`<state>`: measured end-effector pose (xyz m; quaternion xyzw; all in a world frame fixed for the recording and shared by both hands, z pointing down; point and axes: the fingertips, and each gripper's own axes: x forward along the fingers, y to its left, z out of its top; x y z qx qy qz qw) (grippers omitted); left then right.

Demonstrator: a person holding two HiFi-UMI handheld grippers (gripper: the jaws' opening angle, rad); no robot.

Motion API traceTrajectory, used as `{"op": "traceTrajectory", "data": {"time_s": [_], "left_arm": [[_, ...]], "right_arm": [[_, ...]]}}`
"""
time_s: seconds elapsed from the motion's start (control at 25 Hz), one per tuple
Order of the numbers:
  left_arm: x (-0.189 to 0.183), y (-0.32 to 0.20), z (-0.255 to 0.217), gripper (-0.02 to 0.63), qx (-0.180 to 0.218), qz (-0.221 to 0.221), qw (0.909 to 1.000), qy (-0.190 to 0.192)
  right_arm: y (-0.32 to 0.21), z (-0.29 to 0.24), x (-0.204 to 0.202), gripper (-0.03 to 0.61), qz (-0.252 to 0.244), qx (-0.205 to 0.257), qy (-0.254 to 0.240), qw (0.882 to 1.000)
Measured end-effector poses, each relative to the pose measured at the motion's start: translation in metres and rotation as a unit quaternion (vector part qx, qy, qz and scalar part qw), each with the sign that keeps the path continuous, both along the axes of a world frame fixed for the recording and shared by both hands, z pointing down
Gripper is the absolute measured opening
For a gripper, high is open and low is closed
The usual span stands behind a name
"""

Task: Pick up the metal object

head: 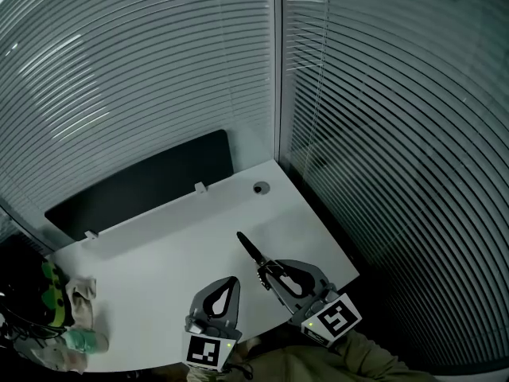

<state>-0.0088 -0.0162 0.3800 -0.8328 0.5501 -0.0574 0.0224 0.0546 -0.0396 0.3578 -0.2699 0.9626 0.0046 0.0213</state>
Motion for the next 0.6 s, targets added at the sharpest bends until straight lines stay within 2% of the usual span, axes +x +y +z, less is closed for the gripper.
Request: {"op": "traceTrajectory", "data": {"time_s": [0.6], "left_arm": [[-0.012, 0.005, 0.005, 0.006, -0.002, 0.006, 1.0, 0.003]], "right_arm": [[0.005, 0.006, -0.014, 0.091, 0.006, -0.002, -0.002, 1.0]]}}
